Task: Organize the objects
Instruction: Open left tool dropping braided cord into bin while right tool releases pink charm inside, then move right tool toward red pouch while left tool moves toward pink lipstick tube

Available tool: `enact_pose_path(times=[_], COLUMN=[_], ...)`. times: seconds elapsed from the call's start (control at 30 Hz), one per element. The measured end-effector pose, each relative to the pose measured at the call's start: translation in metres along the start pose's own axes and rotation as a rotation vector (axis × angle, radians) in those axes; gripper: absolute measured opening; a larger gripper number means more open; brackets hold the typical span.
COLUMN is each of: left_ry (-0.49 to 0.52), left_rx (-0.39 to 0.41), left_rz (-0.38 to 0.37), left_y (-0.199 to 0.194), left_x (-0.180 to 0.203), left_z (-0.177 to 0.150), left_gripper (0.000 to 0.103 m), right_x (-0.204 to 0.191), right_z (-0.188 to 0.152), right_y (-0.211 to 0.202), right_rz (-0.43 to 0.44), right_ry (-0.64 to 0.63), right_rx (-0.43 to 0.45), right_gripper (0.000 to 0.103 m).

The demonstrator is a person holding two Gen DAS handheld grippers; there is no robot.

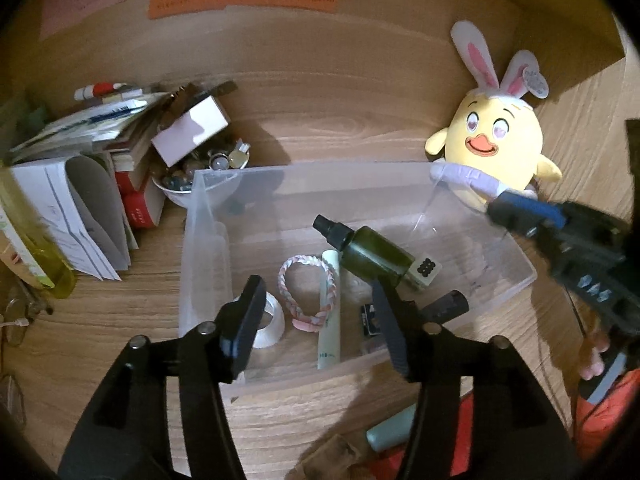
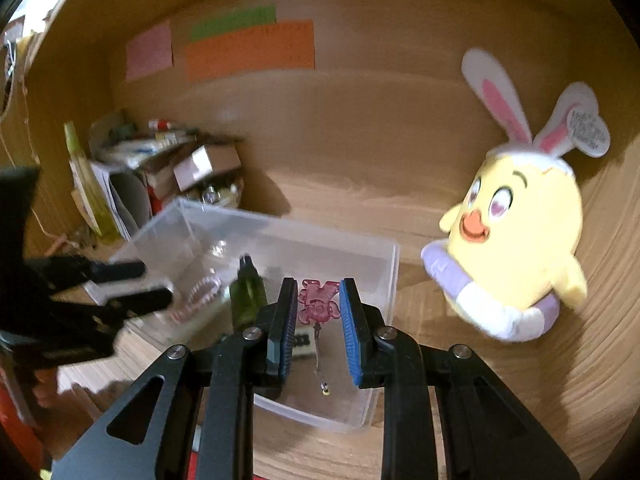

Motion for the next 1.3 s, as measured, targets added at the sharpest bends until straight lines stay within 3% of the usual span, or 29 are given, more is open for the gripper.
enact_pose_path(times=[0.27, 0.6, 0.67, 0.73, 0.8, 0.9, 1.03, 1.2, 1.3], left_ry=[-0.019, -0.001, 0.009, 0.014, 0.019, 0.024, 0.023, 0.02, 0.018], left_rx=[0.041, 0.054, 0.062, 0.062, 0.065, 0.07, 0.081, 0.078, 0.068], left_rz=[0.022, 0.063, 0.068, 0.07, 0.076, 0.086, 0.098, 0.109, 0.124], left_y=[-0.017, -0.033, -0.038, -0.043, -0.046, -0.054, -0.064, -0.074, -0.077], left_x=[-0.005, -0.008, -0.007, -0.007, -0.008, -0.008, -0.01, -0.015, -0.018], left_z=[-0.002, -0.013, -0.015, -0.017, -0.019, -0.022, -0.025, -0.033, -0.039], left_gripper=[0.082, 0.09, 0.091, 0.091, 0.091, 0.092, 0.096, 0.097, 0.097], right_x=[0.0, -0.007, -0.008, -0.008, -0.008, -0.01, -0.014, -0.022, -0.029], right_z=[-0.02, -0.03, -0.031, -0.031, -0.03, -0.027, -0.023, -0.021, -0.022], right_y=[0.018, 0.028, 0.027, 0.026, 0.023, 0.015, -0.002, -0.025, -0.038], right_rz=[-0.004, 0.013, 0.016, 0.014, 0.01, 0.02, 0.026, 0.047, 0.06], right_ry=[-0.012, -0.024, -0.023, -0.019, -0.017, -0.013, -0.019, -0.039, -0.053], right_rx=[-0.076, -0.121, -0.123, -0.118, -0.107, -0.087, -0.055, -0.013, 0.002], right_gripper=[0.02, 0.02, 0.025, 0.039, 0.046, 0.052, 0.069, 0.081, 0.083])
Point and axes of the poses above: each gripper's, at about its wrist camera, not at the fingertips, and y roughly the way its jaws point, x to its right, z to its top, the point moved 6 cm from there along y, roughly the way its jaws point, and after that the axes turned 5 degrees about x, right-handed, at the moved point
